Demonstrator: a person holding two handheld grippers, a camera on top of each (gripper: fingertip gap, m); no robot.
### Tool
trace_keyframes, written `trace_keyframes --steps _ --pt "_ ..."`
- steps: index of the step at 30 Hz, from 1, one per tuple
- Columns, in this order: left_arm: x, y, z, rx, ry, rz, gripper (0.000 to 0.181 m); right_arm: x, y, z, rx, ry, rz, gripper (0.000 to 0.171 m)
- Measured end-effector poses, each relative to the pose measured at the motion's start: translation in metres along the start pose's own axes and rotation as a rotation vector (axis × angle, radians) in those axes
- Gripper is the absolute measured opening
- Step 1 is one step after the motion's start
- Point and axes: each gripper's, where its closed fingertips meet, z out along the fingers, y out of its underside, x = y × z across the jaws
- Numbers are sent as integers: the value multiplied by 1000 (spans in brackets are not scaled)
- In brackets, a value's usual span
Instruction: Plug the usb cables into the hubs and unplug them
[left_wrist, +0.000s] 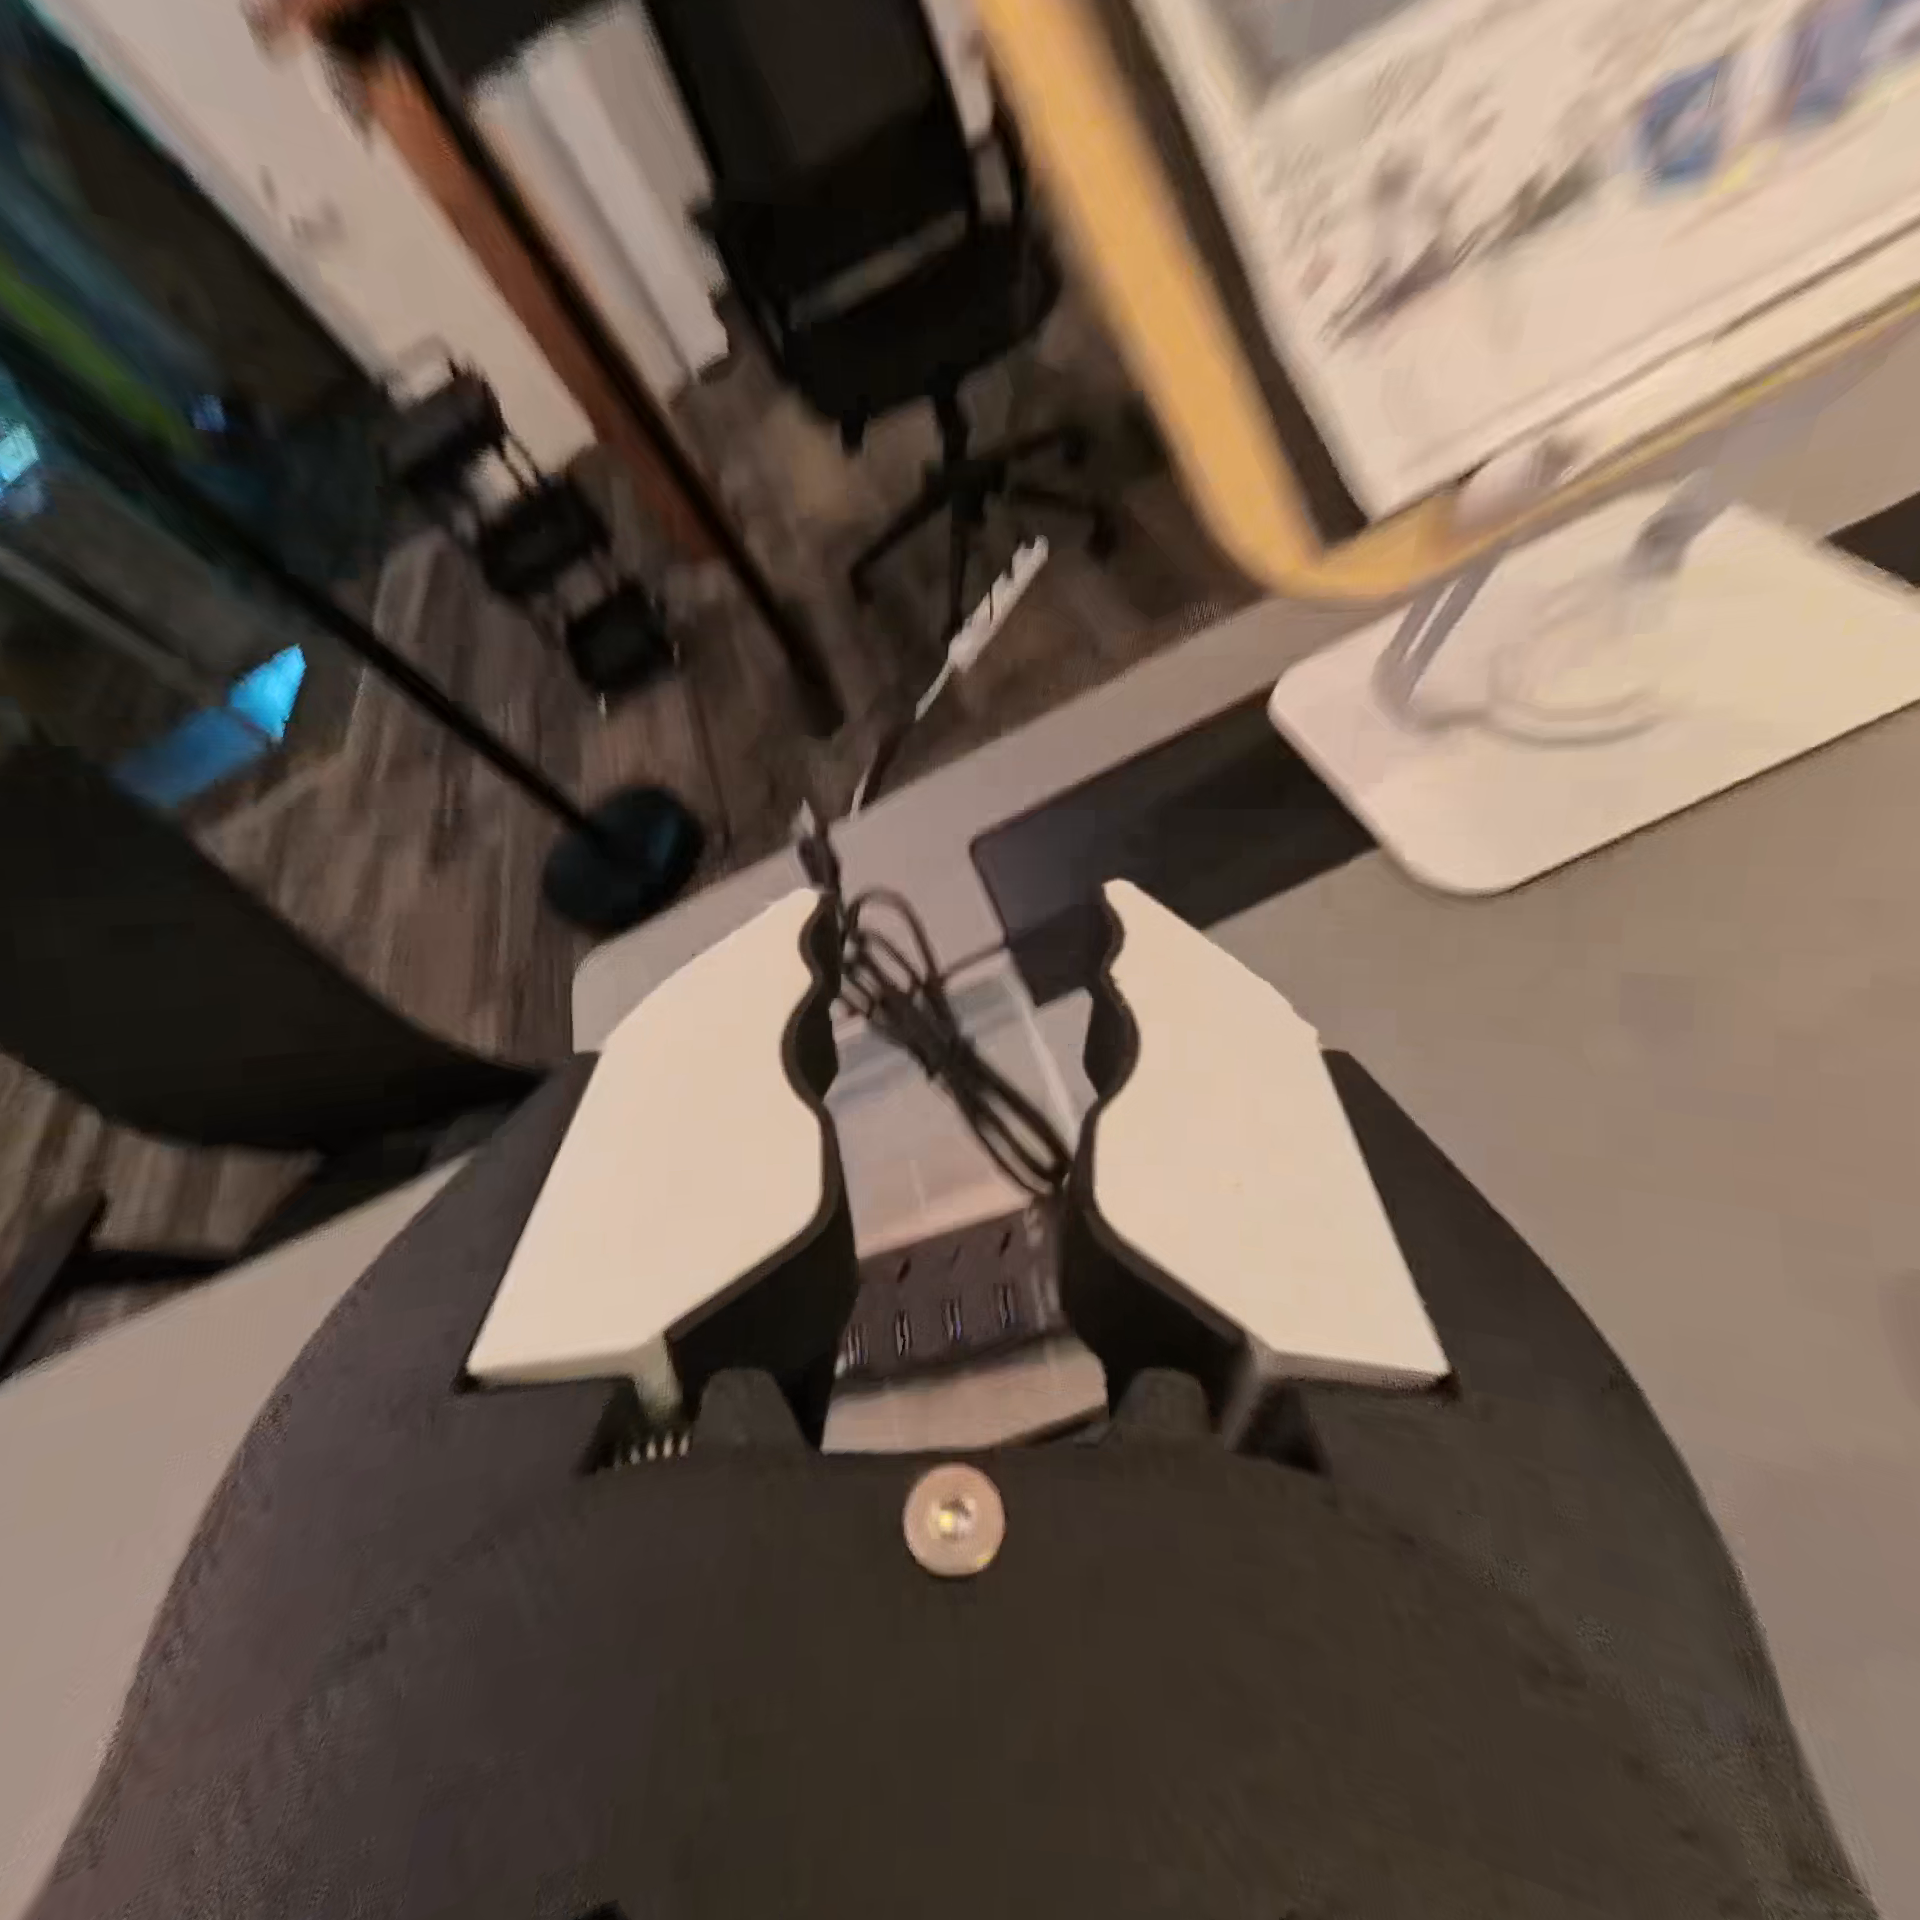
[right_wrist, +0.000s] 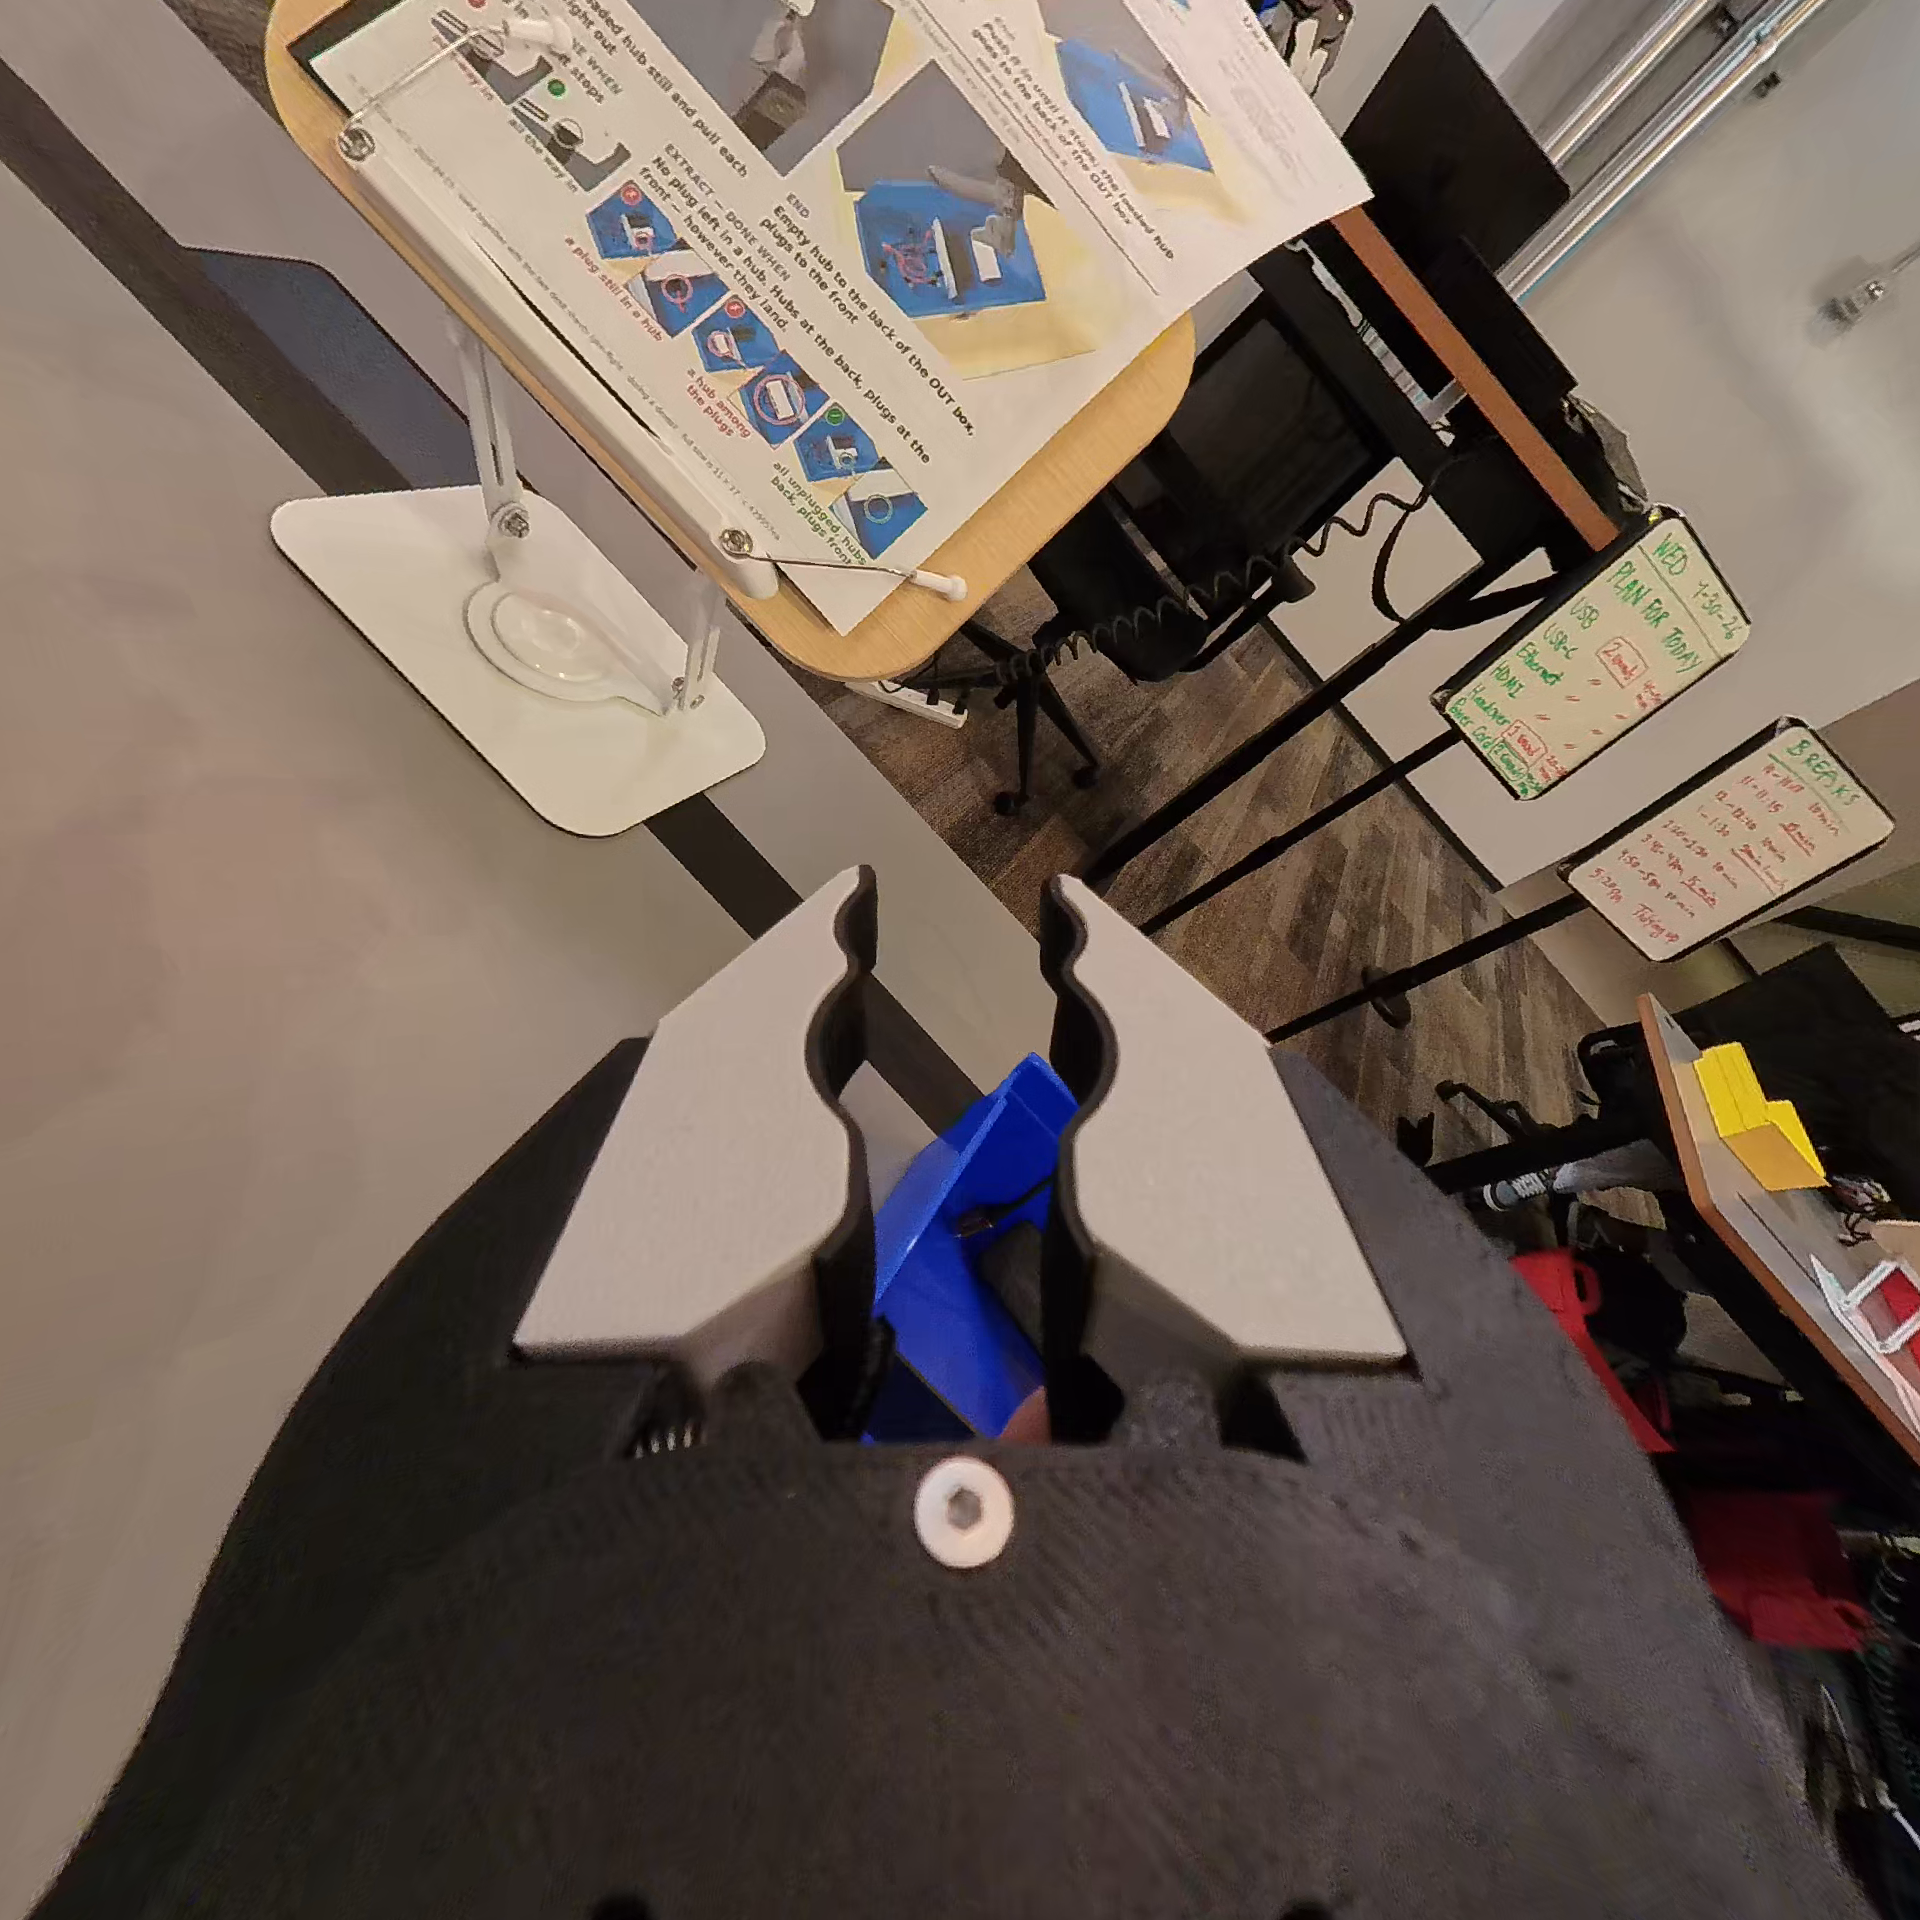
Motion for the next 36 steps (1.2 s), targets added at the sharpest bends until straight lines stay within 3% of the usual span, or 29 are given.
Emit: trace_keyframes --steps 4,9,12,16,20,30,36 --pt "-14 65 36 -217 44 -102 52 -5 0 3 -11 -3 -19 29" --pt "-10 96 62 -335 145 -153 54 -8 3 7 -27 -9 -36 29" --pt "-28 113 63 -399 147 56 48 -6 7 8 -41 -2 -48 29" --pt "-43 137 57 -484 209 514 47 -6 9 10 -34 -19 -37 29" --pt "-21 159 53 -563 417 718 48 -11 16 18 -62 -34 -54 30" --pt "5 204 50 -789 797 791 58 -23 33 38 -109 -83 -52 30" --pt "-8 210 60 -831 787 851 68 -26 47 50 -145 -100 -43 30"
